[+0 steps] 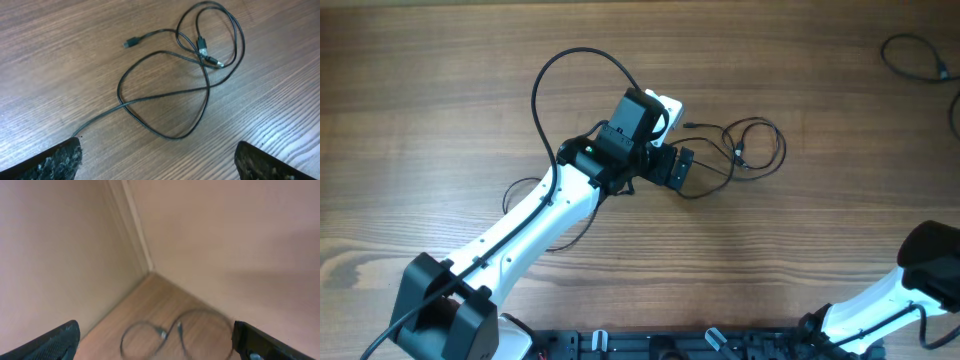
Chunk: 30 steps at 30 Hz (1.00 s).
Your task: Untangle cables
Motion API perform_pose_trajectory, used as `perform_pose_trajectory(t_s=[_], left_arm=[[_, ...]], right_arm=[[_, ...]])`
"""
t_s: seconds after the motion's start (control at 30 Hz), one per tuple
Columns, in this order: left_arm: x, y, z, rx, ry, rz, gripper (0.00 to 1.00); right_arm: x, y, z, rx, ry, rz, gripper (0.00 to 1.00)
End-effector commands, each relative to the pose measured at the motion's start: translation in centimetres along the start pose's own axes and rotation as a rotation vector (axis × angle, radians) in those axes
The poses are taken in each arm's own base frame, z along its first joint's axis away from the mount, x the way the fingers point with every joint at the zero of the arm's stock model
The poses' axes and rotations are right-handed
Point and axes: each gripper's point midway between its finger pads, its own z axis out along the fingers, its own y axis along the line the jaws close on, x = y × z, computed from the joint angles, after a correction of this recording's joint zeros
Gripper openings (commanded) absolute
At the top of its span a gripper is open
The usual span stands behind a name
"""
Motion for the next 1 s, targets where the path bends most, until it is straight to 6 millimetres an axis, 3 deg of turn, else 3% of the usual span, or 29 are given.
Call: perform_pose_trajectory(t_s=[0.0,0.1,0.17,0.27,0.37,0.4,0.47,0.6,0.67,0.73,0.87,0.97], left_arm=[[-2.0,1.0,-1.2,-0.074,-0.085,0.031,1.00],[-4.1,2.9,-3.2,-0.147,-0.180,0.001,1.00],[-4.9,4.8,-4.7,-0.176,-0.220,-0.048,1.00],[-5.4,9.5,-7.7,-0.238,-0.278,-0.223,1.00],[-4.9,12.7,-10.2,-0.252,-0.300,-0.321,1.00],[-4.5,13.9,-10.9,-0.271,-0.305,-0.382,1.00],[-3.2,16.1,-11.7,-0.307,-0.289,-0.495,1.00],[-1.7,17.4,-12.0,-0.335,-0.249,-0.550,1.00],[-1.5,17.3,-11.9,-0.335,-0.240,-0.553,1.00],[-1.2,17.3,-12.0,-0.338,-0.228,-0.551,1.00],[-0.9,16.8,-13.0,-0.340,-0.226,-0.525,1.00],[-1.2,16.5,-13.9,-0.339,-0.252,-0.518,1.00]], right_arm=[[3.5,2.3,-1.9,-0.060,0.145,0.037,1.00],[9.2,3.1,-3.6,-0.038,0.359,-0.034,1.00],[11.7,3.9,-5.3,-0.040,0.455,-0.084,1.00],[15.2,5.7,-8.2,-0.065,0.584,-0.187,1.00],[18.6,9.5,-11.6,-0.185,0.675,-0.364,1.00],[20.5,12.7,-13.8,-0.335,0.718,-0.461,1.00],[22.7,16.2,-16.7,-0.489,0.741,-0.587,1.00],[26.7,21.4,-22.8,-0.660,0.742,-0.764,1.00],[27.7,23.1,-24.5,-0.706,0.714,-0.810,1.00],[27.8,23.3,-24.6,-0.631,0.670,-0.814,1.00],[26.4,23.1,-24.2,-0.544,0.569,-0.823,1.00],[24.8,22.1,-25.3,-0.547,0.531,-0.795,1.00]])
